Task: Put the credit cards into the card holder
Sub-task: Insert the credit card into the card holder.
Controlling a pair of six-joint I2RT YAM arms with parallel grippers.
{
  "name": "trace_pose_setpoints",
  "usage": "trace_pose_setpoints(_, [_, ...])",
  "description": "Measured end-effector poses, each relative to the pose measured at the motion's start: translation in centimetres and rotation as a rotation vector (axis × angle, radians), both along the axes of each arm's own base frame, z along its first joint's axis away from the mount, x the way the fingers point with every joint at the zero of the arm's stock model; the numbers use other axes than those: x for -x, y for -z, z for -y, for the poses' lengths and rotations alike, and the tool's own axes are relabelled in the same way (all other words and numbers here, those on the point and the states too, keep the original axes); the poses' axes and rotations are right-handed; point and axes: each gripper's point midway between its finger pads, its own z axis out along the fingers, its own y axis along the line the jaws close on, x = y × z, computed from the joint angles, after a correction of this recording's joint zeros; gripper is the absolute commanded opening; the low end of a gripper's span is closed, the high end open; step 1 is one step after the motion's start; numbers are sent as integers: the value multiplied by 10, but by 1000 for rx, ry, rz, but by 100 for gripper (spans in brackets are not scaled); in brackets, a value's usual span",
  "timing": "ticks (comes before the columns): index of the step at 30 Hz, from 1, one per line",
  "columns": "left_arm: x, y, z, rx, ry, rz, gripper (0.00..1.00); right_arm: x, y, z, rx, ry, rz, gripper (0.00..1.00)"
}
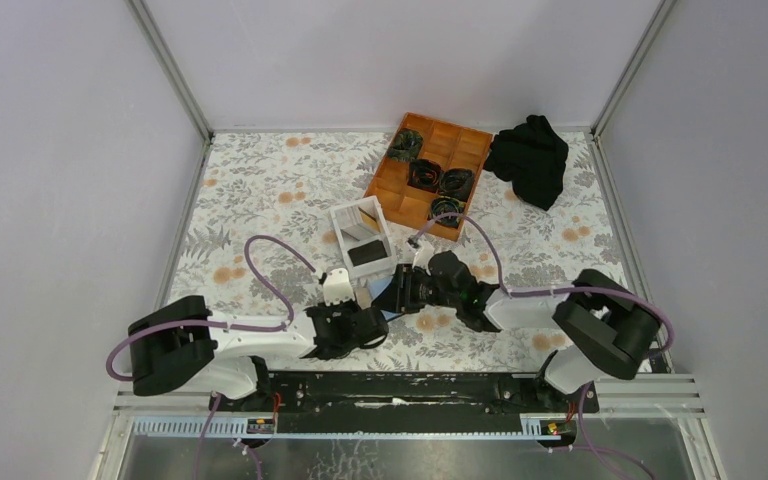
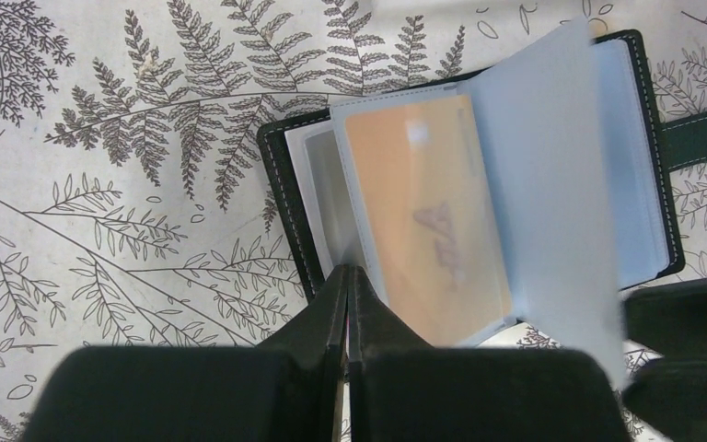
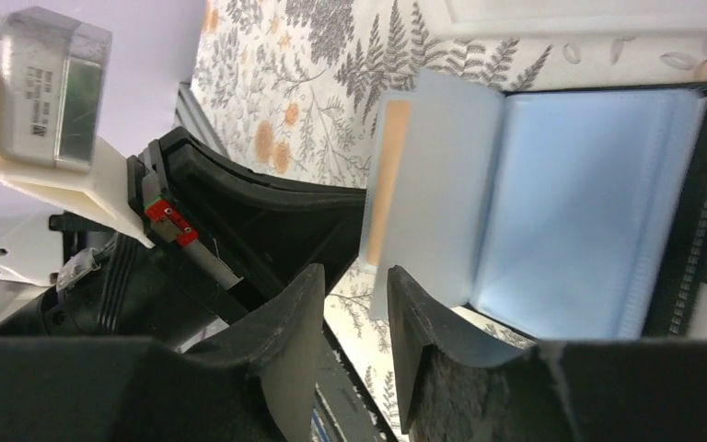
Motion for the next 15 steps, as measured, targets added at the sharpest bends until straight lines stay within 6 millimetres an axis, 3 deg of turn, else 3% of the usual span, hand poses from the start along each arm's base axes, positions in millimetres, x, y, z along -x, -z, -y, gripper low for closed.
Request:
trace_pose_setpoints(8, [4,-1,-3,-24,-1,-13,0,-20,-22,22,126,87,139,38])
trace_pose_setpoints(15, [8,-8,-8,-64,-9,-18,3,-26,-6,35,250,105,163,37])
